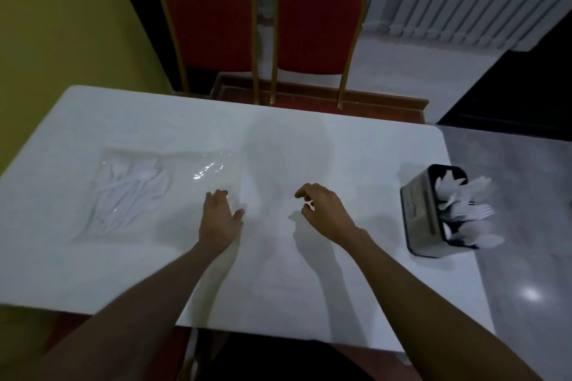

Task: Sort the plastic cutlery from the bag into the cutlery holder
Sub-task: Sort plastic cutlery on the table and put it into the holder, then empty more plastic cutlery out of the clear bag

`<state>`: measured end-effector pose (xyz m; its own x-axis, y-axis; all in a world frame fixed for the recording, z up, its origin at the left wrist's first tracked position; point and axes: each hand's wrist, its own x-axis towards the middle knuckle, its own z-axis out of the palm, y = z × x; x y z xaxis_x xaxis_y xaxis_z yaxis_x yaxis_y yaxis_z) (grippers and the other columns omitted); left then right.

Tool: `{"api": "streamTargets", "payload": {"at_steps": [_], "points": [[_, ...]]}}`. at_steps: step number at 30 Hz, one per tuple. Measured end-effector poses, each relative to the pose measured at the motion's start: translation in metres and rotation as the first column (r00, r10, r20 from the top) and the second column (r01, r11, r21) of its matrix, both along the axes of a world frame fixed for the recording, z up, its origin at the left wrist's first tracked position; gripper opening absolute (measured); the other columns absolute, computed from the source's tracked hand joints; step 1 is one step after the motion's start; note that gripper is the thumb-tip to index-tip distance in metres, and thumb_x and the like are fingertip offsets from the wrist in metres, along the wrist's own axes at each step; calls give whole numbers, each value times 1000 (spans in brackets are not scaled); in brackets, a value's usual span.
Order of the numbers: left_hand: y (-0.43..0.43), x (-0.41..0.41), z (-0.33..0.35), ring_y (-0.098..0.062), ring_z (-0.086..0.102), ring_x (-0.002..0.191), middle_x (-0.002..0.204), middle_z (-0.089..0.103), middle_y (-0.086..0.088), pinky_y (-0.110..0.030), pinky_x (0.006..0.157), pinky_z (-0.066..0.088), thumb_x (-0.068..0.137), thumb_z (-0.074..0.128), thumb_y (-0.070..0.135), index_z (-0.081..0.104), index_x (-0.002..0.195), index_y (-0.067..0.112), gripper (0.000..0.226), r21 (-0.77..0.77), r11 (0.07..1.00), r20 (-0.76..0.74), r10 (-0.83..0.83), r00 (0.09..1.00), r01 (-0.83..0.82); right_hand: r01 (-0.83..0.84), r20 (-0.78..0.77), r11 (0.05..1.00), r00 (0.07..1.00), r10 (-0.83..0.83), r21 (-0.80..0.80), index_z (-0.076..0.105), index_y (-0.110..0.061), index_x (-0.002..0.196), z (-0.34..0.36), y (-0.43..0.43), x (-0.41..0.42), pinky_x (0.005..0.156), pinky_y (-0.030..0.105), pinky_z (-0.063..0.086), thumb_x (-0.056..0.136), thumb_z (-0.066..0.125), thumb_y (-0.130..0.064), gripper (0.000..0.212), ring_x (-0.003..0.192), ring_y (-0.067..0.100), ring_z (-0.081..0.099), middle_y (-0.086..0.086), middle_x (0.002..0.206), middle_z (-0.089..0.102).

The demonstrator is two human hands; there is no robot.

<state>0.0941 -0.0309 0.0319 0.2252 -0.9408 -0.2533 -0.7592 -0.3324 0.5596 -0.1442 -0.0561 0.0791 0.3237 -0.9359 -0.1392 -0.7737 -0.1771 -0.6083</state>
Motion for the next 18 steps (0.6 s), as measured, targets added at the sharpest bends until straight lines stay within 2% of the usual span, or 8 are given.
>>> {"api": "streamTargets", "payload": {"at_steps": [3, 5, 8, 12, 15, 18], "points": [[-1, 24, -21, -32, -2, 147, 159, 8, -15, -39, 118, 10, 90, 61, 33, 17, 149, 7, 79, 137, 986, -6, -98, 995, 98, 35, 6, 998, 999, -36, 51, 60, -13, 118, -10, -1, 34, 92, 28, 48, 91, 53, -6, 28, 108, 17, 58, 4, 119, 62], [0, 34, -35, -31, -4, 148, 160, 1, -12, -40, 119, 10, 91, 58, 34, 12, 151, 11, 79, 210, 958, 54, -209, 976, 193, 61, 3, 995, 998, -61, 78, 60, -12, 118, -17, 0, 49, 90, 26, 48, 91, 52, -6, 28, 107, 17, 59, 5, 119, 62], [3, 45, -44, -27, 15, 145, 160, 14, -5, -40, 113, 28, 93, 55, 30, 23, 149, 17, 66, 211, 945, 152, -285, 946, 251, 125, 14, 984, 992, -128, 127, 62, -12, 116, -25, 6, 64, 84, 20, 44, 90, 51, -4, 29, 103, 17, 61, 5, 118, 63], [17, 55, -35, -29, 42, 127, 149, 39, -6, -40, 93, 44, 94, 51, 36, 43, 137, 16, 48, 132, 933, 235, -358, 904, 335, 144, 14, 968, 989, -150, 207, 64, -11, 113, -34, 17, 79, 89, 28, 51, 90, 54, -5, 26, 100, 17, 62, 6, 116, 66], [37, 54, -29, -26, 53, 108, 117, 61, -4, -36, 80, 47, 91, 47, 53, 59, 112, 15, 46, 65, 954, 255, -300, 919, 293, 142, -18, 944, 990, -143, 298, 64, -10, 114, -38, 24, 90, 87, 26, 50, 90, 57, -8, 25, 100, 18, 62, 7, 115, 66], [46, 45, -26, -22, 53, 103, 103, 59, 0, -35, 74, 49, 83, 47, 66, 57, 104, 15, 56, 114, 971, 261, -235, 936, 212, 136, -26, 934, 991, -135, 330, 64, -10, 114, -40, 23, 99, 86, 25, 49, 90, 58, -9, 24, 100, 18, 61, 6, 115, 66]]}}
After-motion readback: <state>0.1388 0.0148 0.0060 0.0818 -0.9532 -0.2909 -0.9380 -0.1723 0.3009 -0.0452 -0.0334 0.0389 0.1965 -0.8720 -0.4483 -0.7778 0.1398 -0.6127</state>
